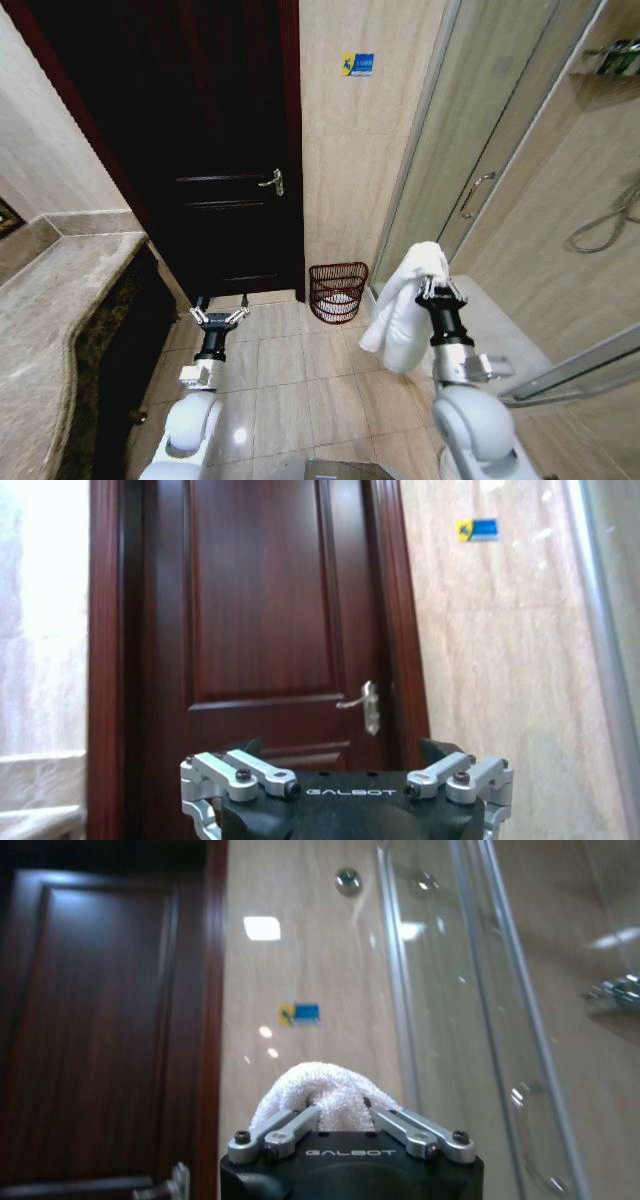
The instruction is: Discard the used towel into the hamper.
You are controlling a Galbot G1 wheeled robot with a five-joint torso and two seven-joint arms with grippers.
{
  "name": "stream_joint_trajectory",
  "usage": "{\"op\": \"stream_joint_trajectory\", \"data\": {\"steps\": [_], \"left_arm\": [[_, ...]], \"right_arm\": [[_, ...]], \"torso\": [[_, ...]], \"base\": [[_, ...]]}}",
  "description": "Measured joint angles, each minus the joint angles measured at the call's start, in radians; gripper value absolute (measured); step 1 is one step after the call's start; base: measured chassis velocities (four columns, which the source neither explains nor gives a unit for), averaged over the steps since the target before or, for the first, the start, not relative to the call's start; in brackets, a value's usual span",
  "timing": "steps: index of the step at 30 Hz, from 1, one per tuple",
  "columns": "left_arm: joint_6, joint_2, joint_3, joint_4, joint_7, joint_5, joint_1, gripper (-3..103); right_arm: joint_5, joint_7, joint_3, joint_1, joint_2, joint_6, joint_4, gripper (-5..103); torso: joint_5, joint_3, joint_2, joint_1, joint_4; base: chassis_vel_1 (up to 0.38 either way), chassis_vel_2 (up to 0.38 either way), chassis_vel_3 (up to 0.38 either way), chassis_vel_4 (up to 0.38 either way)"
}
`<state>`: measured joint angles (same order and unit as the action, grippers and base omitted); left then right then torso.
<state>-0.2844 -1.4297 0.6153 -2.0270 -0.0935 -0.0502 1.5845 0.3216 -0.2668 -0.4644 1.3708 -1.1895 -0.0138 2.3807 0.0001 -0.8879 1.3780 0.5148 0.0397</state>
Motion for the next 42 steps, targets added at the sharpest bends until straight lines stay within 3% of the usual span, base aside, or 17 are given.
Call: {"op": "stream_joint_trajectory", "data": {"steps": [4, 6, 14, 19, 27, 32, 42], "left_arm": [[-0.009, -0.02, 0.003, 0.018, -0.011, 0.033, 0.016, 100], [-0.019, -0.029, 0.005, 0.021, -0.013, 0.05, 0.035, 100], [-0.058, -0.048, 0.001, 0.004, 0.004, 0.066, 0.076, 100], [-0.035, -0.074, -0.007, -0.04, -0.03, 0.08, 0.125, 100], [-0.05, -0.062, 0.005, -0.037, -0.074, 0.064, 0.177, 100], [-0.048, -0.066, 0.007, -0.037, -0.086, 0.061, 0.172, 100], [-0.04, -0.084, 0.005, -0.052, -0.085, 0.061, 0.153, 100]], "right_arm": [[0.104, 0.0, -0.004, -0.116, 0.059, -0.017, -0.029, 7], [0.199, -0.003, -0.003, -0.259, 0.106, -0.047, -0.073, 7], [0.368, 0.038, 0.003, -0.614, 0.204, -0.082, -0.289, 7], [0.494, 0.047, 0.003, -0.742, 0.306, -0.108, -0.342, 7], [0.619, 0.033, 0.041, -0.928, 0.447, -0.157, -0.414, 7], [0.637, 0.024, 0.098, -1.042, 0.459, -0.183, -0.45, 7], [0.644, -0.053, 0.288, -1.267, 0.38, -0.249, -0.542, 7]], "torso": [[0.0001, 0.0, 0.0, 0.0, -0.0001], [0.0, 0.0, 0.0, 0.0, 0.0005], [-0.0002, 0.0, 0.0, 0.0, 0.0001], [0.0001, 0.0, 0.0, 0.0, 0.0], [-0.0002, 0.0, 0.0, 0.0, -0.0002], [-0.0003, 0.0, 0.0, 0.0, -0.0002], [-0.0002, 0.0, 0.0, 0.0, 0.0]], "base": [[0.0, 0.0, 0.0, 0.0], [0.0, 0.0, 0.0, 0.0], [0.0, 0.0, 0.0, 0.0], [0.0, 0.0, 0.0, 0.0], [0.0, 0.0, 0.0, 0.0], [0.0, 0.0, 0.0, 0.0], [0.0, 0.0, 0.0, 0.0]]}}
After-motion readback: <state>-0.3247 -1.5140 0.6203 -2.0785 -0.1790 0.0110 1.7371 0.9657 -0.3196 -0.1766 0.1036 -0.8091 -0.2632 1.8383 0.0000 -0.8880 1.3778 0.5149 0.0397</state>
